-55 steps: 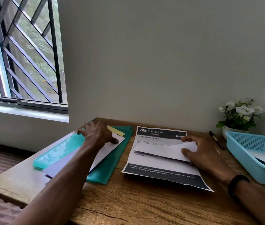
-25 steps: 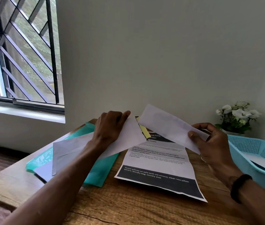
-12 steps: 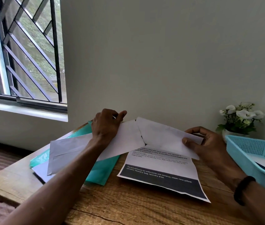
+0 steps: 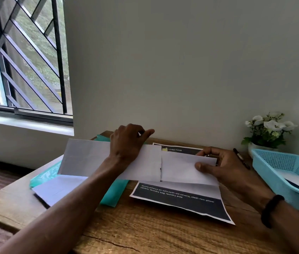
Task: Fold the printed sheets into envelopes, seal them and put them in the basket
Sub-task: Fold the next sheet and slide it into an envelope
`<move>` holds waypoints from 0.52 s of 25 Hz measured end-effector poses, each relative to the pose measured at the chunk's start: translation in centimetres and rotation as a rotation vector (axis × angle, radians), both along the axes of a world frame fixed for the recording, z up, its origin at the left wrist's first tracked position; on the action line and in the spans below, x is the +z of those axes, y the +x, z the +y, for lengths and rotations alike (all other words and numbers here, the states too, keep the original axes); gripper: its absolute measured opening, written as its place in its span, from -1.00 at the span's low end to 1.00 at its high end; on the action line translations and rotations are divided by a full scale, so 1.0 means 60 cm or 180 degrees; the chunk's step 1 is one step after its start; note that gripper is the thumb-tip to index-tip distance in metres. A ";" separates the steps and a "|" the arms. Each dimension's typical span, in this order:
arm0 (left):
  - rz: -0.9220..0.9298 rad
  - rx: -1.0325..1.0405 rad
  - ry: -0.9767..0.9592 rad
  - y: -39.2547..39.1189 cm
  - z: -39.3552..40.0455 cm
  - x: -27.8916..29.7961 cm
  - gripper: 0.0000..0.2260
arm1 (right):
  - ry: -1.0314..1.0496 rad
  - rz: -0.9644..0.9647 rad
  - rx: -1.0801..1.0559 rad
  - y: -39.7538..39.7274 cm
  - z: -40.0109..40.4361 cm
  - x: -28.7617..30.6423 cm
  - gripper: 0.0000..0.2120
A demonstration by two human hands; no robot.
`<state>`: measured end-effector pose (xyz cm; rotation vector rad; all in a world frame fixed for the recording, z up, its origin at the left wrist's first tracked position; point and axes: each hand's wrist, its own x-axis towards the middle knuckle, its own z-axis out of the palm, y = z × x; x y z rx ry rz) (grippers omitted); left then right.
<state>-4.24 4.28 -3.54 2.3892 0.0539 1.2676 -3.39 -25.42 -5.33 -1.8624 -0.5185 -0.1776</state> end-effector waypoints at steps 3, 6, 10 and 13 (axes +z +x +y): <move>0.0002 -0.0141 0.0021 -0.002 -0.022 -0.009 -0.61 | 0.0004 -0.0017 0.0051 -0.008 0.023 -0.014 -0.82; 0.0025 -0.0262 0.0031 -0.002 -0.033 -0.015 -0.59 | 0.0304 0.0306 0.0064 -0.016 0.042 -0.030 -0.79; -0.0096 -0.0340 0.0099 -0.008 -0.048 -0.016 -0.59 | 0.0553 0.0522 0.0091 -0.023 0.055 -0.033 -0.72; -0.0192 -0.0404 0.0035 -0.010 -0.052 -0.015 -0.59 | 0.0882 0.0948 0.0375 -0.028 0.062 -0.032 -0.62</move>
